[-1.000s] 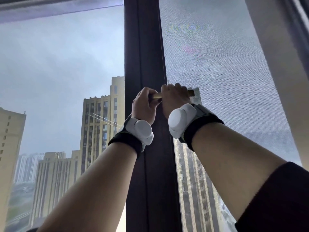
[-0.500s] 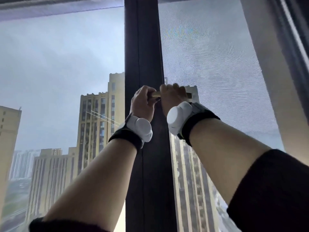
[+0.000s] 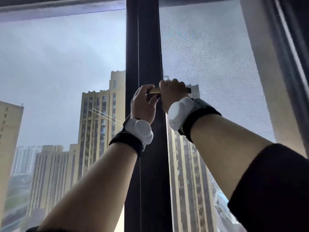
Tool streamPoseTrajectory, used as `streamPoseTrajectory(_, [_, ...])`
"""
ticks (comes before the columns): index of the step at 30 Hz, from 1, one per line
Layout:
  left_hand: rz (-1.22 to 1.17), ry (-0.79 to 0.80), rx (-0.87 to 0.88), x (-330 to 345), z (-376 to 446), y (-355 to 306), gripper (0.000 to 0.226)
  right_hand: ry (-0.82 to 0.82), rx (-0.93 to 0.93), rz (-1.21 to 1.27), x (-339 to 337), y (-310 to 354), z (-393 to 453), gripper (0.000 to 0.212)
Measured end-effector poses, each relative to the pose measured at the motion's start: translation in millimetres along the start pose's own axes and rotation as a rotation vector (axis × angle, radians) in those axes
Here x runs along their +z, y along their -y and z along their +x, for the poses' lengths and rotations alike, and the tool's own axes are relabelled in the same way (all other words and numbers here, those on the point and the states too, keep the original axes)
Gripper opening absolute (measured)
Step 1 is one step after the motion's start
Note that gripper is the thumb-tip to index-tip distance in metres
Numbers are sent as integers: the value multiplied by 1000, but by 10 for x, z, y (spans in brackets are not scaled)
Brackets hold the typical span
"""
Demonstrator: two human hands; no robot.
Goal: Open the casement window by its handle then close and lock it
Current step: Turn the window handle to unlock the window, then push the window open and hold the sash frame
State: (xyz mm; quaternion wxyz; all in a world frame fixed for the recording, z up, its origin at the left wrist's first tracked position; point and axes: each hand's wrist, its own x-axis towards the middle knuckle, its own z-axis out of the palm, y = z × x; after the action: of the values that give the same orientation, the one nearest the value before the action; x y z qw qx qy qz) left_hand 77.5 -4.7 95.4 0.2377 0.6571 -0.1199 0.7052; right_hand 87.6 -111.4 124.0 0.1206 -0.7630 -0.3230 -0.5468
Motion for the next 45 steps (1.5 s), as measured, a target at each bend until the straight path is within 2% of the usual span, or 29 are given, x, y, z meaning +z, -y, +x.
streamPoseTrajectory(3, [10,-62,-72,9,-138,75,49,-6,-28,8,-12,-34,-6,29])
streamPoseTrajectory(5, [58,-102,-201,-48,-219,156,58,-8,-31,19,-19,-46,-8,31])
streamPoseTrajectory(8, [43,-46,-418,-136,-279,310,64,-14,-43,24,-26,-54,-13,35])
streamPoseTrajectory(10, [25,15,-544,-177,-274,359,61,-16,-61,13,-32,-78,4,35])
streamPoseTrajectory(13, [-92,148,-630,-195,-317,343,29,-26,-93,28,-21,-127,3,32])
streamPoseTrajectory(16, [-215,204,-672,-139,-398,339,30,-61,-132,44,30,-164,-53,34])
streamPoseTrajectory(22, [-279,222,-664,-126,-418,419,12,-152,-213,36,214,-193,-199,66])
streamPoseTrajectory(28, [-320,247,-619,-147,-435,420,9,-212,-252,62,413,-167,-342,81])
streamPoseTrajectory(32, [-319,233,-608,-158,-463,392,30,-254,-269,-23,521,-191,-473,89])
streamPoseTrajectory(34, [-318,239,-605,-154,-462,419,37,-215,-284,5,567,-189,-568,91])
streamPoseTrajectory(41, [-273,229,-591,-180,-467,374,21,61,-202,185,768,79,-845,106])
streamPoseTrajectory(44, [-293,200,-564,-176,-481,307,1,0,-37,197,892,303,-881,108])
streamPoseTrajectory(45, [-307,199,-567,-173,-484,301,4,19,18,220,910,361,-879,109])
